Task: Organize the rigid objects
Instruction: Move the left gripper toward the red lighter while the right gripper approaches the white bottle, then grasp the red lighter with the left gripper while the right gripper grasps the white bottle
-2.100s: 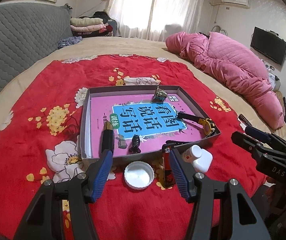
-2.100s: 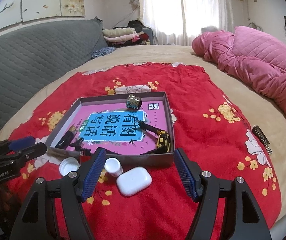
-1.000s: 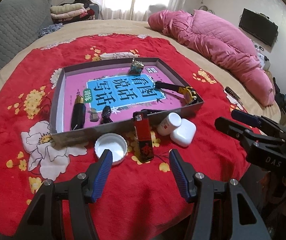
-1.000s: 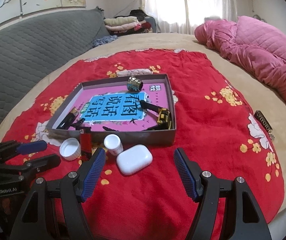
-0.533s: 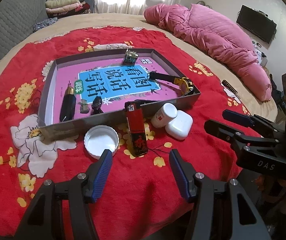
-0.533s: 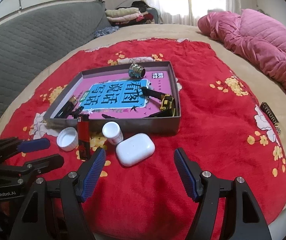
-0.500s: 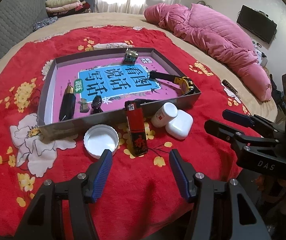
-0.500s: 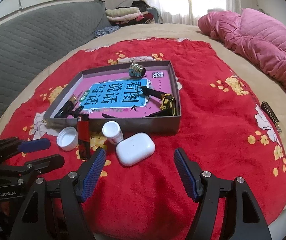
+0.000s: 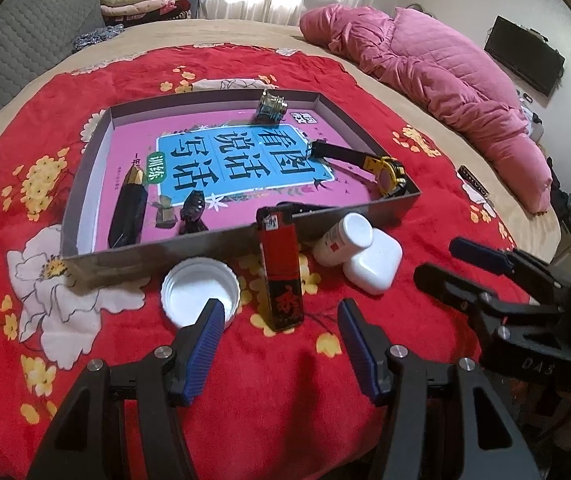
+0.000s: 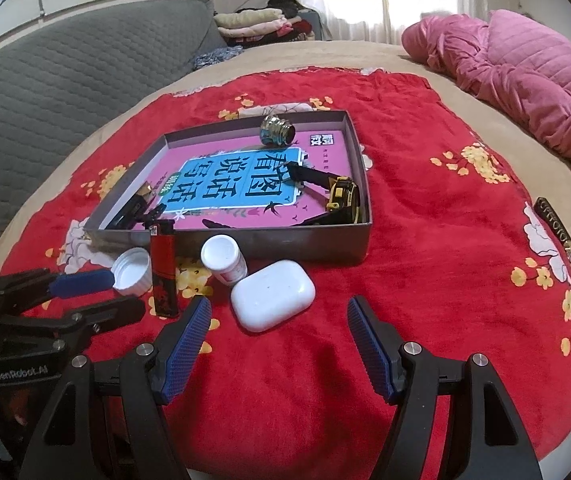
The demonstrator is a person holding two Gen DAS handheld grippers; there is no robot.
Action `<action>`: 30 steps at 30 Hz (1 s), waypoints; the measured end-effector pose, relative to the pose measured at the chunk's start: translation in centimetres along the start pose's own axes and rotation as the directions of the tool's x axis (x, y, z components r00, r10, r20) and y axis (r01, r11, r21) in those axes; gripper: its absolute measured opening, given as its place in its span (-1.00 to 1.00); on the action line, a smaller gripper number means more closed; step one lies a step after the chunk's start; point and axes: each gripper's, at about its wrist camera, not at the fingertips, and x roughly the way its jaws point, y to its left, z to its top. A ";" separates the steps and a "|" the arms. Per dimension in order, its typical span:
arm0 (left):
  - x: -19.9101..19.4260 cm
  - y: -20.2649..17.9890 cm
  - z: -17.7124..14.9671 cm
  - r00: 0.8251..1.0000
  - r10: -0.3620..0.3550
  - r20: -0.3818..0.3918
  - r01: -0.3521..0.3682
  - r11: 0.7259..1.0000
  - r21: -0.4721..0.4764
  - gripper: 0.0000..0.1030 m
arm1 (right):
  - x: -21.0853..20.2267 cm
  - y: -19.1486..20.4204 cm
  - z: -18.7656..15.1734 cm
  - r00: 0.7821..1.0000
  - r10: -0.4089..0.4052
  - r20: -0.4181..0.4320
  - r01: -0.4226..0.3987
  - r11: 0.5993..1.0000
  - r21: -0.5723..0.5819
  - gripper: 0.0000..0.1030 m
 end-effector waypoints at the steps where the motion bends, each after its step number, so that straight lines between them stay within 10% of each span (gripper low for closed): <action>1: 0.2 0.0 0.2 1.000 0.002 0.001 -0.002 1.000 0.000 0.13 | 0.2 0.0 0.0 1.000 0.002 -0.003 -0.002 1.000 0.000 0.41; 30: 4.0 0.9 2.4 0.998 -0.033 -0.051 0.030 0.998 -0.060 -0.25 | 4.0 2.5 0.3 1.000 0.012 0.003 -0.012 0.987 -0.160 0.41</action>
